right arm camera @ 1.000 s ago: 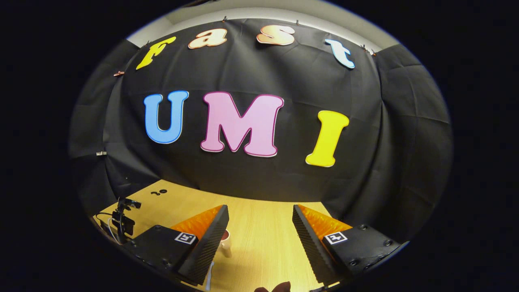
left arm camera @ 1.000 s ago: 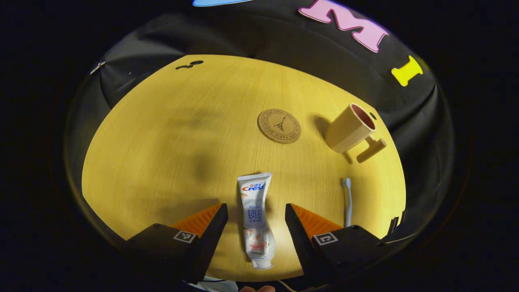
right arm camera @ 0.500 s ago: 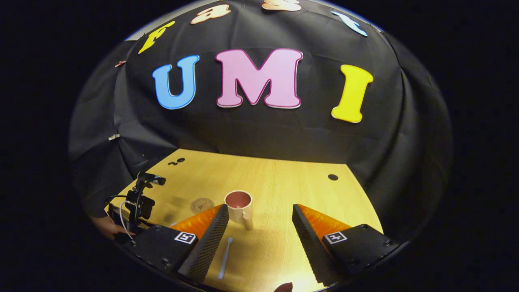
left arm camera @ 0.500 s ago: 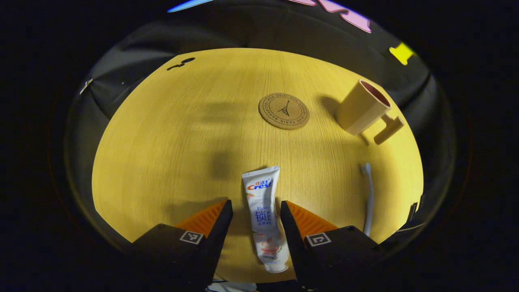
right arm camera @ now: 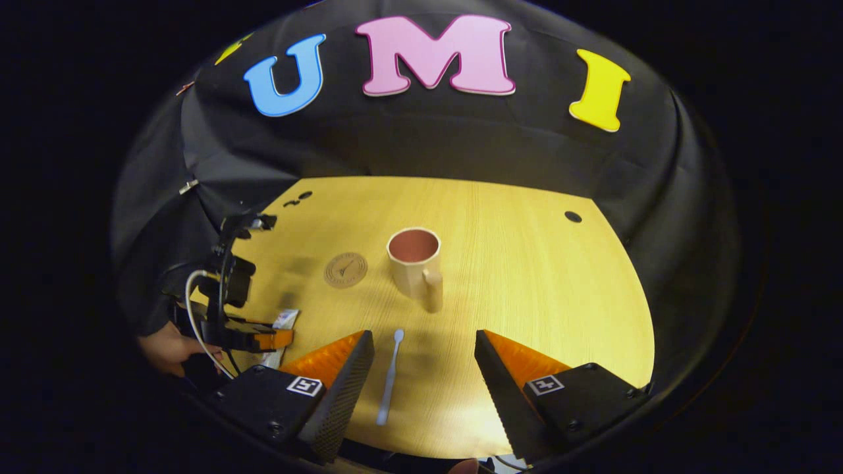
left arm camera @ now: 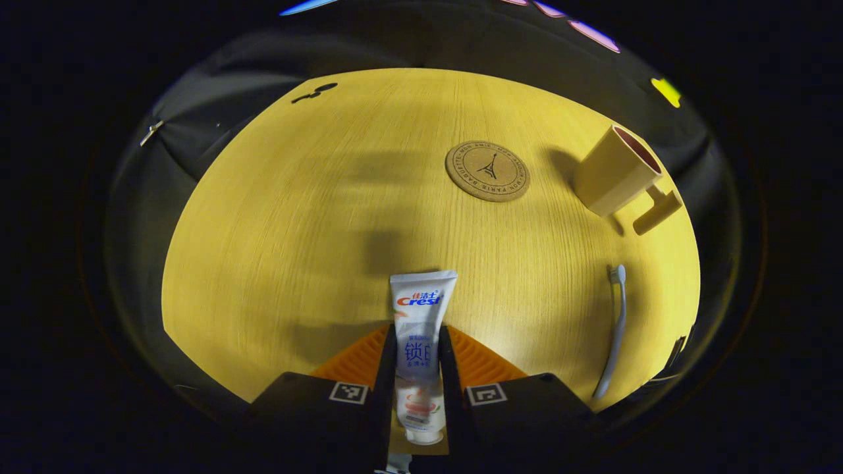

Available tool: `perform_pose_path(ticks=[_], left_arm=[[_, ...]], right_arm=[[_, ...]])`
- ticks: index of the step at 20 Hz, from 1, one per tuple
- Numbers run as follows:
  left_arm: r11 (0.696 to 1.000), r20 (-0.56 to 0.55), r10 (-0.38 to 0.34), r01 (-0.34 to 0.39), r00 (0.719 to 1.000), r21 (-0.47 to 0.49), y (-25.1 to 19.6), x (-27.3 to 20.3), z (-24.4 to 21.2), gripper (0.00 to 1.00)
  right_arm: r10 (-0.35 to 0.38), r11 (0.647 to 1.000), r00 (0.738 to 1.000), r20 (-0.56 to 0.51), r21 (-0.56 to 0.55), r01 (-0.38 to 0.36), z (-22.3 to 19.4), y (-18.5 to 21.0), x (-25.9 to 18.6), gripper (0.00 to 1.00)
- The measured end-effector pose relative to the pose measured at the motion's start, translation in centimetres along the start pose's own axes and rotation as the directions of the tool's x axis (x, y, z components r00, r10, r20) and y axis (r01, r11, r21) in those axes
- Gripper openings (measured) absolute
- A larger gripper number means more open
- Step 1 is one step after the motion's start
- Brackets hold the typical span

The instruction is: Put the toothbrush and toothpaste on the desktop into the cup, then pick up the cup and place it on the coaster on the desktop.

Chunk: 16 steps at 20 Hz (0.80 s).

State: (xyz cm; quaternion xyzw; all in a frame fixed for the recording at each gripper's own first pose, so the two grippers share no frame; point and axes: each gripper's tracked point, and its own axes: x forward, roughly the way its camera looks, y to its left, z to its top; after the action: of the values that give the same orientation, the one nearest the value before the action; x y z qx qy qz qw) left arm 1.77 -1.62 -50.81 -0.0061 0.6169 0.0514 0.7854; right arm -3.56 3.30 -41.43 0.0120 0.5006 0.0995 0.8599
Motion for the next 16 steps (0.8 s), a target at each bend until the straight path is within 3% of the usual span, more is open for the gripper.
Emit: perform_pose_path(ticks=[3, 6, 7, 8, 16], left_arm=[[0.997, -0.007, -0.069, 0.069, 0.998, -0.033, -0.3, -0.4, 0.0, 0.36], [0.972, 0.008, -0.2, 0.199, 0.98, -0.121, -1.1, -0.8, -0.4, 0.31], [0.967, 0.013, -0.217, 0.217, 0.976, -0.135, -1.0, -1.0, -0.4, 0.35], [0.964, 0.016, -0.224, 0.224, 0.974, -0.141, -0.7, -1.1, -0.7, 0.3], [0.951, 0.117, -0.279, 0.29, 0.953, -0.102, 0.2, -4.8, 0.7, 0.3]], right_arm=[[-0.007, 1.0, 0.994, -0.109, 0.023, 0.01, -2.8, 0.5, 1.7, 0.87], [0.001, 0.998, 0.98, -0.198, 0.064, 0.012, -4.8, 1.3, 3.1, 0.78], [0.002, 0.998, 0.976, -0.216, 0.067, 0.013, -5.1, 1.5, 3.4, 0.77], [-0.001, 0.998, 0.973, -0.232, 0.063, 0.016, -5.7, 1.8, 4.1, 0.73], [-0.055, 0.999, 0.948, -0.313, -0.02, 0.051, -8.1, 2.9, 7.2, 0.61]])
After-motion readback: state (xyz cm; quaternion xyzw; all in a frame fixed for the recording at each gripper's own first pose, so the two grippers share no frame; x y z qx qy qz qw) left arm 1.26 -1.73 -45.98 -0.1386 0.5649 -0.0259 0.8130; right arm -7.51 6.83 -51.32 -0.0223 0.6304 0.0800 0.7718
